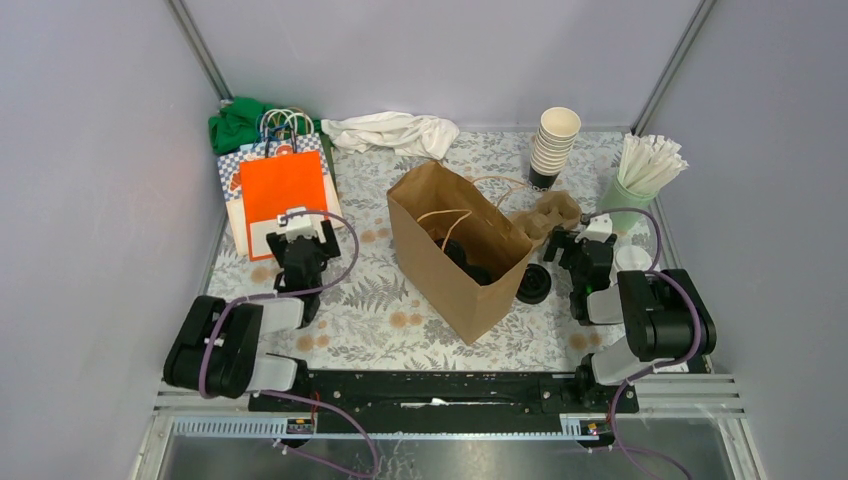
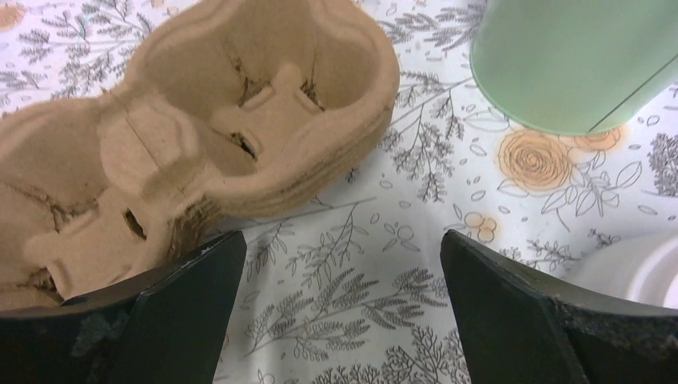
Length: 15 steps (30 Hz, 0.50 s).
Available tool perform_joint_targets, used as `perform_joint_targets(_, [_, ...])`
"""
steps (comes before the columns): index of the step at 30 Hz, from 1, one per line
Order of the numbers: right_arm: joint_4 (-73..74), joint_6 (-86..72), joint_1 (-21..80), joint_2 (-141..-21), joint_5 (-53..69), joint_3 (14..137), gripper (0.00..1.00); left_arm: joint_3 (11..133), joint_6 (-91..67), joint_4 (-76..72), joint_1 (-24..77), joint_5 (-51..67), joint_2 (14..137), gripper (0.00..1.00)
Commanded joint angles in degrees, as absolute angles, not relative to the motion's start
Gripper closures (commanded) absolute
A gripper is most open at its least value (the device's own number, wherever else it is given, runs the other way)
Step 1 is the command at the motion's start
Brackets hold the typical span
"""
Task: Pack the takeout coffee
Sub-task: Reset both arms
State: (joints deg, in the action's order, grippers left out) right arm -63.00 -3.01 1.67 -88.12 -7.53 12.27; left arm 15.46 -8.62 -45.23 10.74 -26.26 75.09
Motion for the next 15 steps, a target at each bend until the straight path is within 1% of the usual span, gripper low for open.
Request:
perform_joint_targets(1, [-67.9, -1.7, 1.4, -88.1, -9.5, 14.5, 0.00, 13.9, -1.4, -61.1, 10.0, -19.3, 79.3, 0.01])
perform_joint_targets(4, [-67.9, -1.0, 1.4, -88.9, -6.6, 15.1, 0.00, 8.6, -0.9, -81.3, 7.9, -15.2, 87.6, 0.01])
perform_joint_targets(5, [-67.5, -1.0, 1.3, -88.6, -6.6, 15.0, 0.00, 8.0, -1.1, -81.7, 7.6, -14.4, 87.9, 0.01])
perform_joint_targets(7, [-66.9, -1.0, 1.3, -88.2, -6.8, 15.0, 0.00, 9.6, -1.5, -75.5, 6.1, -9.4, 85.8, 0.01])
perform_joint_targets(8, [-67.7, -1.1, 1.3, -88.7, -6.5, 15.0, 0.00, 11.0, -1.0, -75.1, 6.0, -9.3, 87.0, 0.01])
perform_joint_targets(10, [-67.5, -1.0, 1.3, -88.4, -6.7, 14.8, 0.00, 13.4, -2.1, -68.6, 5.4, -8.8, 86.5, 0.01])
perform_joint_targets(11, [-67.5, -1.0, 1.3, -88.6, -6.7, 14.9, 0.00, 13.1, -1.9, -70.4, 5.2, -8.7, 86.9, 0.01])
perform_joint_targets(15, [-67.7, -1.1, 1.3, -88.6, -6.6, 14.9, 0.00, 13.4, -2.2, -69.6, 5.1, -8.6, 86.9, 0.01])
